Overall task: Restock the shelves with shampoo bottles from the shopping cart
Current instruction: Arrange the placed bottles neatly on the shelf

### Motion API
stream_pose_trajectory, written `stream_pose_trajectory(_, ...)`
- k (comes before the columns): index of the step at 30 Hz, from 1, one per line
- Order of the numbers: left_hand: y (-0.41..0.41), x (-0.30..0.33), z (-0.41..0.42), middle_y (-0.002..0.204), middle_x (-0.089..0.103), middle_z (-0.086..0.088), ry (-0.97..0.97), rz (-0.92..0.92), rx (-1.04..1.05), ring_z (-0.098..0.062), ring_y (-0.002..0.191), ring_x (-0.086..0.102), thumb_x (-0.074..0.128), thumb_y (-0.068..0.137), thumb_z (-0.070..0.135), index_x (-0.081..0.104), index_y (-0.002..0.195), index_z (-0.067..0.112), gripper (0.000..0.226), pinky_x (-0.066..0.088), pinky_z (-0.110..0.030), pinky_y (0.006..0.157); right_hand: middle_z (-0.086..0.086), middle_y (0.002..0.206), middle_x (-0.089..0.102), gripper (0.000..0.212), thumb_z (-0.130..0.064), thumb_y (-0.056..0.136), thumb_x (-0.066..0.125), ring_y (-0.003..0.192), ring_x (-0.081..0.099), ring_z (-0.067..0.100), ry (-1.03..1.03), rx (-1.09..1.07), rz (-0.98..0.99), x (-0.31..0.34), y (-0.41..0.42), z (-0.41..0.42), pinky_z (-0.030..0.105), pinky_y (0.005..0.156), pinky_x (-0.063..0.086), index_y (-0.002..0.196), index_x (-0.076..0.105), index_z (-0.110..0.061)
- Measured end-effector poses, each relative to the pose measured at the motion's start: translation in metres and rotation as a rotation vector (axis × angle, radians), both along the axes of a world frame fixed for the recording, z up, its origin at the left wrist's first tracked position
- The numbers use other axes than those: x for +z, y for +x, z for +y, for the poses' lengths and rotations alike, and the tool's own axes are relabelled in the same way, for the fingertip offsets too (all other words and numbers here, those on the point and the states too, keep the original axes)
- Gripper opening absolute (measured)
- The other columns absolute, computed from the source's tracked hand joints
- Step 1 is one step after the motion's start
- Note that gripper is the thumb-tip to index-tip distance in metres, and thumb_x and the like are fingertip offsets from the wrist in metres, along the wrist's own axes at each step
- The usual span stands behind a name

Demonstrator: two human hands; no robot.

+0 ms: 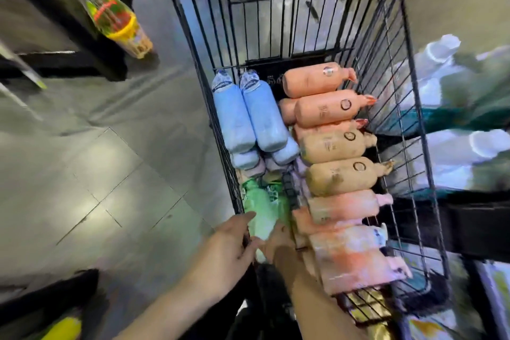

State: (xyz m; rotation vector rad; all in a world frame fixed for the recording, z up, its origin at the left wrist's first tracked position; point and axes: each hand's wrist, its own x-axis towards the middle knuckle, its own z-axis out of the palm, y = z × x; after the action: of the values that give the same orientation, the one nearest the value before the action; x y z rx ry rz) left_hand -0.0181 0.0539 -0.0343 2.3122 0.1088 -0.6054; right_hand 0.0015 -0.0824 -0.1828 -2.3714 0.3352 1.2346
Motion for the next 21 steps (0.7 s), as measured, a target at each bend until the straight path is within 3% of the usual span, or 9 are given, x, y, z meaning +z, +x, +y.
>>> stream_pose_trajectory(3,0.006,-0.002,-0.001,0.126,0.053,0.004,-0.002,-0.020,0.013,-0.011,0.109,0.056,0.051,0.094,0.032,0.038,0.141,0.022,0.049,0.043,-0.031,0.097,0.014,0.136,0.048,0.076,-0.050,0.085,0.062,0.124,0.049,0.027,0.032,-0.073,0.035,-0.001,0.009,-0.007,0.028,0.092,0.041,0.138,0.035,-0.002)
stream_pose_trajectory(5,0.009,0.000,-0.002,0.125,0.054,0.003,0.006,-0.007,0.033,-0.010,0.106,0.056,0.051,0.094,0.031,0.038,0.141,0.022,0.049,0.043,-0.028,0.095,0.006,0.111,0.063,0.057,-0.047,0.081,0.068,0.104,0.060,0.024,0.112,-0.207,0.063,0.009,0.010,-0.016,0.026,0.083,0.047,0.119,0.053,-0.008)
stream_pose_trajectory(7,0.011,0.004,-0.002,0.123,0.055,0.004,0.006,0.008,0.051,-0.010,0.104,0.057,0.051,0.094,0.031,0.038,0.140,0.023,0.049,0.043,-0.026,0.093,-0.002,0.091,0.066,0.038,-0.045,0.075,0.074,0.086,0.062,0.017,0.247,-0.395,0.099,0.028,0.003,-0.027,0.031,0.083,0.053,0.097,0.060,-0.016)
stream_pose_trajectory(9,0.011,0.005,-0.001,0.124,0.057,0.007,-0.007,0.022,0.060,-0.010,0.102,0.059,0.053,0.093,0.030,0.039,0.139,0.024,0.049,0.045,-0.029,0.092,0.000,0.086,0.072,0.050,-0.055,0.058,0.076,0.076,0.068,0.014,0.336,-0.505,0.070,0.052,-0.006,-0.039,0.037,0.078,0.058,0.089,0.066,-0.017)
stream_pose_trajectory(12,0.010,0.005,-0.001,0.123,0.060,0.007,-0.057,0.048,0.096,-0.011,0.101,0.061,0.056,0.091,0.033,0.044,0.136,0.024,0.047,0.049,-0.033,0.090,-0.002,0.085,0.072,0.054,-0.050,0.053,0.071,0.066,0.067,0.000,0.463,-0.591,0.027,0.097,-0.026,-0.052,0.019,0.060,0.053,0.097,0.065,-0.019)
stream_pose_trajectory(15,0.012,0.009,-0.006,0.109,0.067,0.006,-0.117,0.107,0.156,-0.010,0.090,0.063,0.061,0.081,0.055,0.049,0.129,0.027,0.057,0.051,-0.030,0.082,0.001,0.095,0.075,0.058,-0.046,0.056,0.072,0.084,0.072,0.011,0.693,-0.680,-0.025,0.144,-0.045,-0.060,0.020,0.066,0.054,0.107,0.063,-0.020)
stream_pose_trajectory(18,0.014,0.022,-0.016,0.103,0.071,0.012,-0.401,0.243,0.232,-0.004,0.090,0.067,0.056,0.062,0.075,0.059,0.114,0.027,0.071,0.053,-0.023,0.082,0.002,0.109,0.073,0.071,-0.049,0.058,0.078,0.100,0.069,0.019,0.856,-0.653,-0.061,0.176,-0.049,-0.060,0.026,0.077,0.055,0.119,0.058,-0.017)
stream_pose_trajectory(21,0.020,0.036,-0.018,0.096,0.074,0.005,-0.677,0.290,0.413,-0.011,0.088,0.070,0.065,0.058,0.062,0.064,0.109,0.017,0.068,0.054,-0.020,0.075,0.003,0.119,0.068,0.080,-0.063,0.064,0.074,0.110,0.065,0.020,0.887,-0.550,-0.080,0.193,-0.039,-0.051,0.033,0.088,0.054,0.128,0.054,-0.018)
